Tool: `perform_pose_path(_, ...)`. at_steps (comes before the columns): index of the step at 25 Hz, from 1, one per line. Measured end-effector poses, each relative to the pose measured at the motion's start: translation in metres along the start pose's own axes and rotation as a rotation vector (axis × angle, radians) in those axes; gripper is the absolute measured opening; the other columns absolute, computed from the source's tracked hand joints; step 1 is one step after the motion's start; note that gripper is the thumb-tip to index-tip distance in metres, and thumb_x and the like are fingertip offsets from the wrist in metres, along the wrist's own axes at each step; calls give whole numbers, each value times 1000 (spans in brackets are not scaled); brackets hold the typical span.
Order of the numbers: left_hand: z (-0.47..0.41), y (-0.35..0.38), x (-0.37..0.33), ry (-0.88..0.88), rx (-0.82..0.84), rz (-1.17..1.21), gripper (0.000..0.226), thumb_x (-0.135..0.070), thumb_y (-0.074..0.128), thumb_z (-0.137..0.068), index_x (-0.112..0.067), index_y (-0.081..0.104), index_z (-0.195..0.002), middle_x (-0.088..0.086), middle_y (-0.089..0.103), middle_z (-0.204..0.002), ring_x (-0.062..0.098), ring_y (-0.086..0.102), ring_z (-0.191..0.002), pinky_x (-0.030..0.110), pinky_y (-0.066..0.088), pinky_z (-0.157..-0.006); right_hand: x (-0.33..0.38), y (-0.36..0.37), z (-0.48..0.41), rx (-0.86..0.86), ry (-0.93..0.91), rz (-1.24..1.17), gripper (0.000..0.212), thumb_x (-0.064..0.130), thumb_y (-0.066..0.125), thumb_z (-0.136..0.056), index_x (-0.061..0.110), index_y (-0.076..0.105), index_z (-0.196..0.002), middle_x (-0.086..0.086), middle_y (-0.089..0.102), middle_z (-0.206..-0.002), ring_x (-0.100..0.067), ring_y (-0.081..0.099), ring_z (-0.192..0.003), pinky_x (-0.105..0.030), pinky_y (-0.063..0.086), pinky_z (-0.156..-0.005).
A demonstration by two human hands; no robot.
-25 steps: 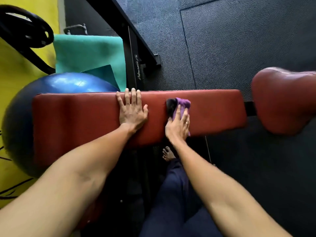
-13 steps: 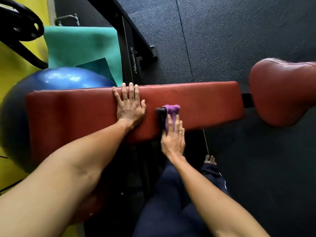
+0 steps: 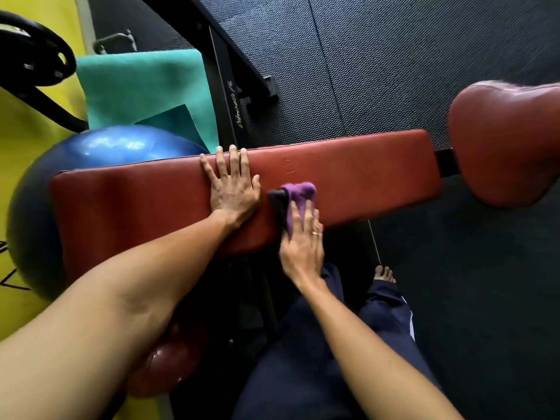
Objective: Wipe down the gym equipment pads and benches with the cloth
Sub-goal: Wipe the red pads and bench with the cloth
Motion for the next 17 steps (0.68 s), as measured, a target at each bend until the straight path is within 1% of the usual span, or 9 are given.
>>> perform_pose_path(2,-1,1,1,15,10,-17,71,-45,29,-99,-5,24,-157,21,24,-162,47,16,-149,71,-5,-116,-34,-7,-8,-52,185,-26,66,38,35,-100,26,18,-163,-8,8,-171,-38,18,-155,-49,20,-125)
perform_pose_path(5,-6,0,-4,87,24,-33,70,-42,25,-95,-5,27,-155,22,28,-159,45,21,-148,70,-2,-118,-39,-15,-44,-113,545,-238,65,31,48,-104,26,21,-162,-7,4,-172,-37,10,-156,-45,11,-125)
perform_pose_path(6,-9,0,-6,96,34,-32,70,-41,24,-94,-5,29,-154,21,30,-158,44,23,-147,69,-1,-119,-27,-15,-51,-129,608,-262,65,31,50,-103,25,23,-162,-8,4,-171,-38,8,-156,-44,8,-125)
perform_pose_path(7,-13,0,-10,93,50,-23,70,-40,25,-92,-6,31,-153,20,32,-156,44,26,-145,69,1,-119,-11,-12,-54,-140,603,-260,65,32,51,-102,23,25,-162,-9,5,-171,-39,8,-156,-45,6,-125)
perform_pose_path(9,-23,-2,-22,83,86,-2,65,-38,31,-95,-7,33,-152,19,36,-154,43,30,-142,68,4,-119,18,-1,-43,-141,417,-238,67,33,49,-99,20,28,-161,-11,7,-171,-42,9,-155,-51,7,-125)
perform_pose_path(11,-37,-2,-37,90,119,20,60,-37,36,-100,-7,34,-152,19,39,-152,42,34,-139,67,9,-119,34,15,-12,-105,246,-199,72,36,46,-95,21,23,-162,-9,3,-171,-41,7,-156,-52,7,-126)
perform_pose_path(12,-43,-2,-44,98,141,24,59,-37,36,-101,-7,35,-151,19,40,-151,42,36,-138,65,13,-118,34,20,5,-103,229,-191,73,38,44,-96,22,19,-163,-8,0,-172,-39,7,-156,-50,9,-126)
perform_pose_path(14,-52,-2,-57,115,164,13,58,-40,34,-102,-7,38,-149,18,44,-148,40,40,-134,62,21,-115,22,23,26,-142,309,-232,73,38,46,-100,23,15,-164,-9,1,-172,-38,14,-155,-47,17,-124)
perform_pose_path(17,-59,3,-62,110,150,-3,58,-44,30,-100,-10,41,-146,15,51,-142,37,45,-128,60,26,-110,0,18,11,-263,544,-431,75,26,59,-100,22,19,-163,-14,4,-171,-37,20,-153,-47,25,-121)
Point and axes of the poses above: each hand's wrist, its own z-axis away from the middle knuckle, its own y-axis out of the palm, x = y × z, the point moved 5 cm from there along -z, towards the middle knuckle
